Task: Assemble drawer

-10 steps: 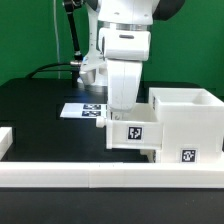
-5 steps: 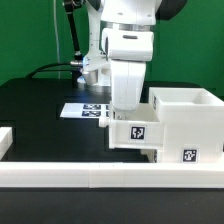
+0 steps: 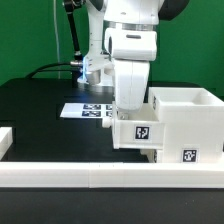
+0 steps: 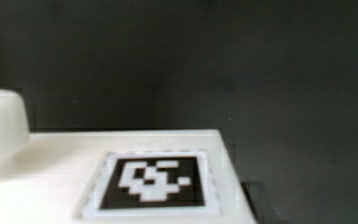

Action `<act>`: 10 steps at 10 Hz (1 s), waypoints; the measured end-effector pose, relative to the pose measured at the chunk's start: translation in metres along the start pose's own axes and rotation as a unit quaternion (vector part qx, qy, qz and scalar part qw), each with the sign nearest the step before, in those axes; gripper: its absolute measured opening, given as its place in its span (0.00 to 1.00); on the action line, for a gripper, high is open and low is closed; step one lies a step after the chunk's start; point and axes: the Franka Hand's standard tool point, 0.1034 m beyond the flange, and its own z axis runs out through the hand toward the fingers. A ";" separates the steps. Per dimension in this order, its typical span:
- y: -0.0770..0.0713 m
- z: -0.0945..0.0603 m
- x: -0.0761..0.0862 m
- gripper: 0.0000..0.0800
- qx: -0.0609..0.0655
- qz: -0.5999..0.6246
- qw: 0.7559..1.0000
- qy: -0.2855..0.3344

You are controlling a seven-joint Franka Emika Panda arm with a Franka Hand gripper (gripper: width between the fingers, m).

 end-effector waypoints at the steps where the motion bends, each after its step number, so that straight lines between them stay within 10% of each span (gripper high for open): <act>1: 0.000 0.000 0.000 0.06 0.000 0.000 1.000 0.000; 10: -0.001 -0.001 0.014 0.06 0.001 0.015 1.000 0.002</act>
Offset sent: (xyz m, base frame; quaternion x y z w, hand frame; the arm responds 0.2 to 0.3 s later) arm -0.0050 0.0152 0.0005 0.0217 -0.0037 0.0147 0.9996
